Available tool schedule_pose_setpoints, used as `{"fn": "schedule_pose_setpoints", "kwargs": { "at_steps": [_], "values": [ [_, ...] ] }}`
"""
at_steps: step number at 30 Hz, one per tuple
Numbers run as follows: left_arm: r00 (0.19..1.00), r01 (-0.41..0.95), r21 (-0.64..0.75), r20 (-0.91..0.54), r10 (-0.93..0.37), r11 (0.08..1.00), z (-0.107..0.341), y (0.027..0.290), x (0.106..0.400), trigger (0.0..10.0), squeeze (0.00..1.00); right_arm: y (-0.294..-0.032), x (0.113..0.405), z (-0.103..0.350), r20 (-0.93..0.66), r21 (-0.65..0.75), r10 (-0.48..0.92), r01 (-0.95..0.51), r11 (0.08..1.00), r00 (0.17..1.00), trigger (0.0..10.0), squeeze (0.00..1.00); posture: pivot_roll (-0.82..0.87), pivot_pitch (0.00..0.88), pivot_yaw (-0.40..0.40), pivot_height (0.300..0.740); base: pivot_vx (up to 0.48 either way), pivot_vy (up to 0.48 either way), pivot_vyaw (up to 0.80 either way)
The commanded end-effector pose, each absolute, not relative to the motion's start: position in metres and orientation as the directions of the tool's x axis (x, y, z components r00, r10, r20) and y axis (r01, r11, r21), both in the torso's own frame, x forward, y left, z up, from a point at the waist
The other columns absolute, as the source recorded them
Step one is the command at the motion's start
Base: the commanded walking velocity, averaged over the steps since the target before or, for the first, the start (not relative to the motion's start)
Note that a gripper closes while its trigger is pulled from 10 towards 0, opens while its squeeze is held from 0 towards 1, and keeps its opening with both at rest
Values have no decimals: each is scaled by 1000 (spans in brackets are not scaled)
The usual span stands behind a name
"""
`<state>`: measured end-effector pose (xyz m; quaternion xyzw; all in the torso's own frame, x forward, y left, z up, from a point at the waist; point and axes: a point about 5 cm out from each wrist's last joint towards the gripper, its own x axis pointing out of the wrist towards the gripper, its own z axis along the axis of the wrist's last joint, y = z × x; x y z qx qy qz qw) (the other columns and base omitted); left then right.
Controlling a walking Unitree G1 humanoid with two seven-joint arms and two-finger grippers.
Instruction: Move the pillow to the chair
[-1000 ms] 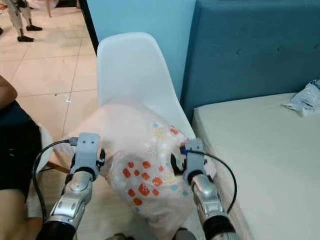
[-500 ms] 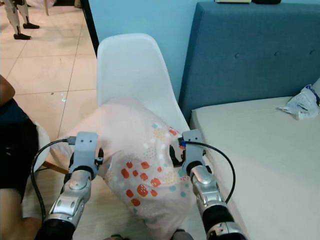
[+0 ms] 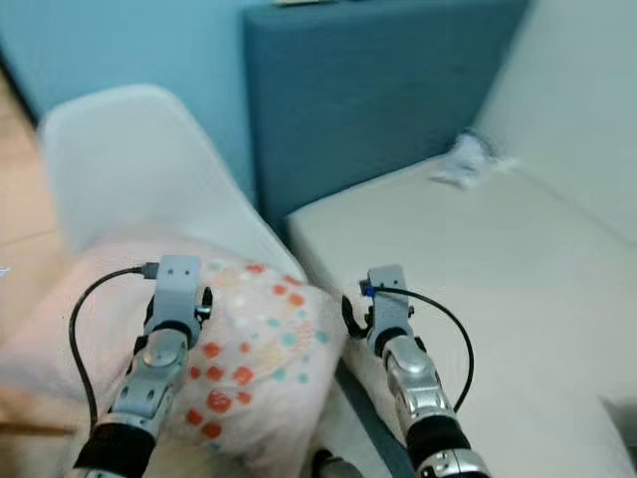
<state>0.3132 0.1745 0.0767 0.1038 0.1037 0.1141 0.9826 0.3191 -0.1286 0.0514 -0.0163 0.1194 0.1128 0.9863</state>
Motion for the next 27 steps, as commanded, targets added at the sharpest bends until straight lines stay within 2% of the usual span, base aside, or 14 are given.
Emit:
{"fn": "schedule_pose_setpoints", "kwargs": {
  "at_steps": [1, 27],
  "values": [
    [945, -194, 228, -216, 244, 954, 67, 173, 309, 10000, 0, -131, 315, 45, -272, 4, 212, -219, 976, 939, 10000, 0, -51, 139, -56, 740, 0, 0, -800],
    [952, -159, 216, -225, 207, 963, 65, 167, 311, 10000, 0, -138, 314, 41, -309, 19, 186, -190, 982, 933, 10000, 0, -58, 101, -65, 740, 0, 0, -800]
  ]
}}
